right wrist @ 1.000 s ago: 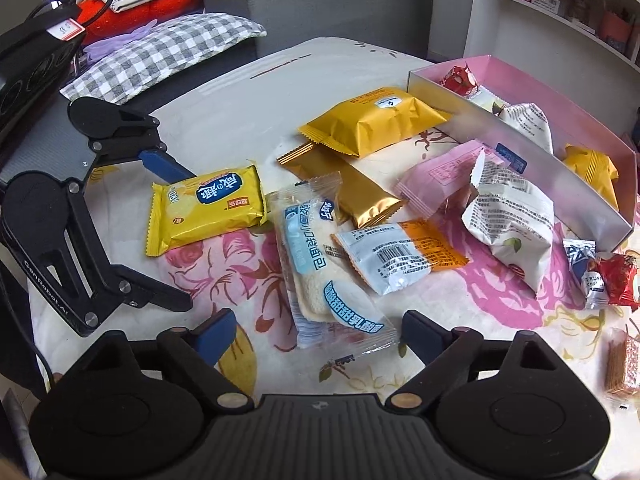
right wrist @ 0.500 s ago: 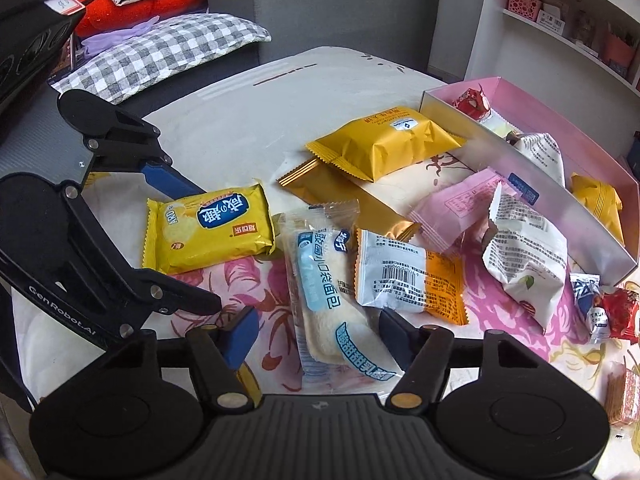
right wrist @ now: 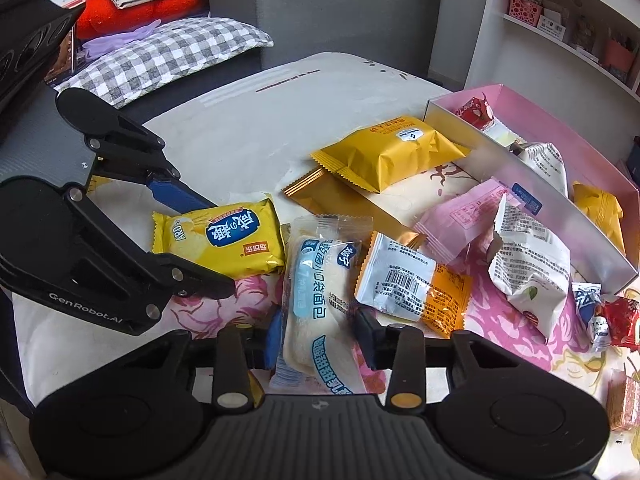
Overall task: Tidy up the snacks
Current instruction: 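Close the left tool on the yellow biscuit packet while the right tool closes on the white-blue packet, then carry both packets over the pink box and open both tools to drop them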
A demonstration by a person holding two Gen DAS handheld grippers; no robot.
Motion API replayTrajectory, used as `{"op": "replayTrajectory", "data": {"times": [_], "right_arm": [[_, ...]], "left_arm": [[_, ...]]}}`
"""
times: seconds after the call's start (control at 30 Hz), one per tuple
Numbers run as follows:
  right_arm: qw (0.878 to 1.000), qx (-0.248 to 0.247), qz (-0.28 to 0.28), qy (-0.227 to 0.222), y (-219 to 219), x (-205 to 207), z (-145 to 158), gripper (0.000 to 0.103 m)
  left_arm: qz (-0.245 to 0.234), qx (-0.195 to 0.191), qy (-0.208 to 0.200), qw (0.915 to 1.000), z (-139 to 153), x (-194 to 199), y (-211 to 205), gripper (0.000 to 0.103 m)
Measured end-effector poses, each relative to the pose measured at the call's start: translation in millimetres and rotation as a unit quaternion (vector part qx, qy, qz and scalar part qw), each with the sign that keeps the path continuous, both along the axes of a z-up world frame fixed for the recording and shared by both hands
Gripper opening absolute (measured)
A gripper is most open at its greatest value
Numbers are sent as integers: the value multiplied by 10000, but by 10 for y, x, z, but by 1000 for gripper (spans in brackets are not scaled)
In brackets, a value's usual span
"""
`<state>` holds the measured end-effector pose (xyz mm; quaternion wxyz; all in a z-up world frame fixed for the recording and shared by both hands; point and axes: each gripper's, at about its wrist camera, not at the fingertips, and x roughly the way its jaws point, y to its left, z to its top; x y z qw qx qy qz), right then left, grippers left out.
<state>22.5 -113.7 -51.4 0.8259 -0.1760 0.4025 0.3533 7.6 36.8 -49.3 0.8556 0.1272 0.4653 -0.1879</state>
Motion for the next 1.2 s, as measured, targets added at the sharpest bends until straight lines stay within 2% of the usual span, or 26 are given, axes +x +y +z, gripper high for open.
{"op": "replayTrajectory", "data": {"times": [0.23,0.8,0.87,1.0,1.1,1.2], "right_arm": [[9998,186,-102,40,-77,47,83,14],[9958,786,-469,-22,-250,142,387,8],[9945,871,-582,-68,-301,180,442,0],[9914,1000,-841,-67,-414,297,509,0],[9890,1095,-923,372,-449,376,433,0],[9905,1017,-711,600,-343,316,340,20]], "left_arm": [[48,-7,31,10000,18,1,16,48],[429,-380,-240,9981,353,138,135,48],[515,-452,-309,9972,414,182,149,48],[639,-552,-347,9958,488,279,152,48],[752,-557,-261,9953,495,357,169,48],[897,-486,-171,9946,468,395,196,48]]}}
